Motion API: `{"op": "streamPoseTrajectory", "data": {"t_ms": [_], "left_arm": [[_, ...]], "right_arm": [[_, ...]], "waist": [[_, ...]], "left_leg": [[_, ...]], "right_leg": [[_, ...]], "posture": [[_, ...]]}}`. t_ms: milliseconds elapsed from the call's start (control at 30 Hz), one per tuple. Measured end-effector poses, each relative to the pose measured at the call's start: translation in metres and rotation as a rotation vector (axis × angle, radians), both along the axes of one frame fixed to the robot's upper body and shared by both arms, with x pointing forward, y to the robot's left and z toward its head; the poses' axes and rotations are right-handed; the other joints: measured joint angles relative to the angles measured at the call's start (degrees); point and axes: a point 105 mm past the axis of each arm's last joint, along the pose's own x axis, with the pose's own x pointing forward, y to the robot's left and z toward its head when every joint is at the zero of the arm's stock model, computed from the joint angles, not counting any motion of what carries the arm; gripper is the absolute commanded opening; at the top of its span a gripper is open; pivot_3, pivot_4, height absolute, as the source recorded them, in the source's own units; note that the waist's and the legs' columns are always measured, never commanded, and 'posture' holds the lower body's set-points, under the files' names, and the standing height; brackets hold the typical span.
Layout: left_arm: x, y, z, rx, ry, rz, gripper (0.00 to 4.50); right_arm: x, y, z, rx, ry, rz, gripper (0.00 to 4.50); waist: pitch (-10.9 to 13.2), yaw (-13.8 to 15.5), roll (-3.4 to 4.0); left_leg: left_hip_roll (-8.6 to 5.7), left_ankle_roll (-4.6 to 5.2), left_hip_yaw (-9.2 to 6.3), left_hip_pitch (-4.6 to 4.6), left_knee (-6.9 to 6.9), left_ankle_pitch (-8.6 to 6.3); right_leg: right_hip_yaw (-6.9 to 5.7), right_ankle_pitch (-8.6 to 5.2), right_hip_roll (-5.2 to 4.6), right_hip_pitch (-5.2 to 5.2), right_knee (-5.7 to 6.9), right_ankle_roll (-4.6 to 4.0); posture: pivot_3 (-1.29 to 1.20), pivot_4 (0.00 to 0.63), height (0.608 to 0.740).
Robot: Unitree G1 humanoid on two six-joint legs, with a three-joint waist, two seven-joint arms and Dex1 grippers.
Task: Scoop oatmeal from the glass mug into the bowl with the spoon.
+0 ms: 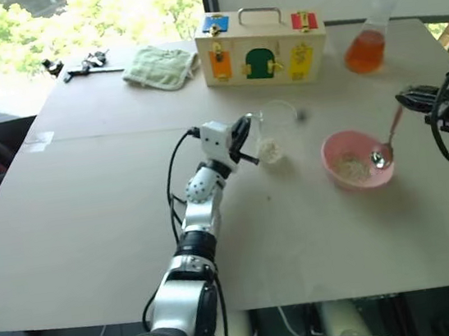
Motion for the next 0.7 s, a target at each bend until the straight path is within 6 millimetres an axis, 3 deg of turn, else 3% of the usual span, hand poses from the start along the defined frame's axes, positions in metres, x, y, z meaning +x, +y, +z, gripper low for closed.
{"op": "streamPoseTrajectory", "data": {"t_ms": [133,433,567,700], "left_arm": [[0.000,-0.001,-0.001,-0.003,0.001,0.001,0.05],[0.000,0.000,0.000,-0.002,-0.002,0.003,0.05],[0.000,0.002,0.000,0.001,-0.003,0.006,0.05],[0.000,0.000,0.000,-0.001,-0.002,0.002,0.05]], "right_arm": [[0.003,0.003,0.001,0.049,-0.012,0.018,0.00],[0.010,-0.034,0.007,0.592,0.000,-0.157,0.00],[0.011,-0.037,0.008,0.781,0.016,-0.179,0.00],[0.016,-0.012,0.053,0.912,-0.068,-0.061,0.00]], "waist": [[0.03,0.02,-0.06],[0.04,0.11,-0.07],[0.03,-0.13,-0.05],[0.04,-0.32,-0.02]], "left_leg": [[-0.01,-0.01,-0.03,0.00,0.03,0.01],[-0.02,-0.02,-0.01,-0.01,0.07,0.02],[-0.03,-0.02,0.08,0.04,0.07,0.01],[0.00,-0.02,0.10,0.11,0.10,0.01]], "right_leg": [[-0.04,0.00,0.00,0.01,0.02,0.00],[-0.09,0.01,-0.02,0.03,0.06,0.00],[-0.01,0.01,-0.02,0.02,0.13,0.00],[0.10,0.01,0.09,0.00,0.23,0.00]], "posture": [[0.00,0.150,0.740],[0.00,0.150,0.740],[0.00,0.150,0.740],[0.00,0.150,0.740]]}}
